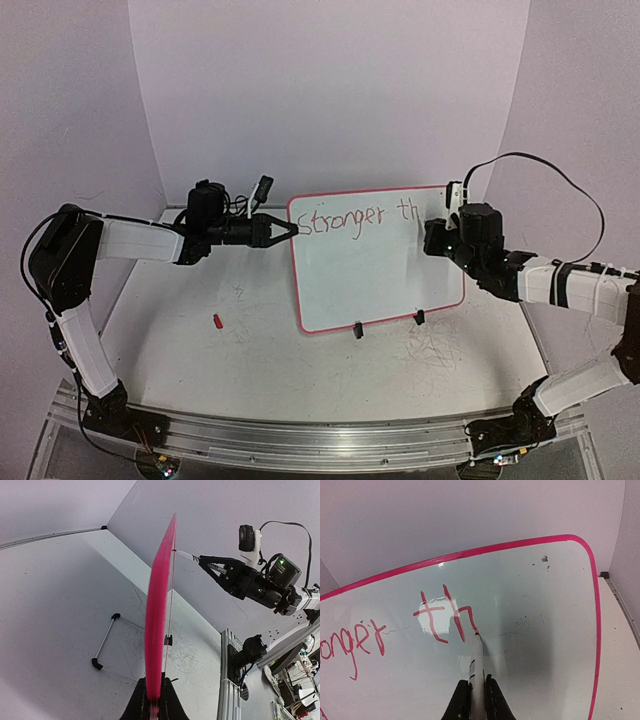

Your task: Write a sentence on the whiteboard

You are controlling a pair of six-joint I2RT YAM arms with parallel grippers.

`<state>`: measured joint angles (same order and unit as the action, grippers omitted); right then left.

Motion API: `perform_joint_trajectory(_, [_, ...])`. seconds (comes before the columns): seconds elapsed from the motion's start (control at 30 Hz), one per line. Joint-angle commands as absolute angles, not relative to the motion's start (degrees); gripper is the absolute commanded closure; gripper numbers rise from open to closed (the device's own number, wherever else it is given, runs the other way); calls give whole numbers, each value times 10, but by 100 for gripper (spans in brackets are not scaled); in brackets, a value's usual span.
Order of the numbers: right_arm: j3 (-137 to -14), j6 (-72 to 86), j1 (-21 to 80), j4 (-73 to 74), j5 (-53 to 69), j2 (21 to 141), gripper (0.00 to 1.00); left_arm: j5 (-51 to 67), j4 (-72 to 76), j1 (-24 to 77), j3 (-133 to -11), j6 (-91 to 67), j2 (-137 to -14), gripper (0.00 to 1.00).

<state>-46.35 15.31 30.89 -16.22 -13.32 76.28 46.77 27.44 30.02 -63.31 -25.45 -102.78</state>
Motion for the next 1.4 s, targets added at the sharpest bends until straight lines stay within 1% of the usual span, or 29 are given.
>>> perform_joint_trajectory(0.0, [-483, 162, 302, -172, -118, 745, 100, 476, 270, 315, -638, -240, -1022, 100])
perform_joint_trajectory(0.8, [-495, 152, 268, -206, -110, 764, 100, 478, 270, 315, -637, -238, -1022, 100])
perform_joint_trajectory(1.07, [-510, 127, 268, -209, -77, 778, 100, 479, 270, 314, -638, -238, -1023, 100])
perform_joint_trajectory(1.37, [-475, 147, 268, -188, -61, 751, 100, 480, 270, 315, -639, -238, -1023, 100])
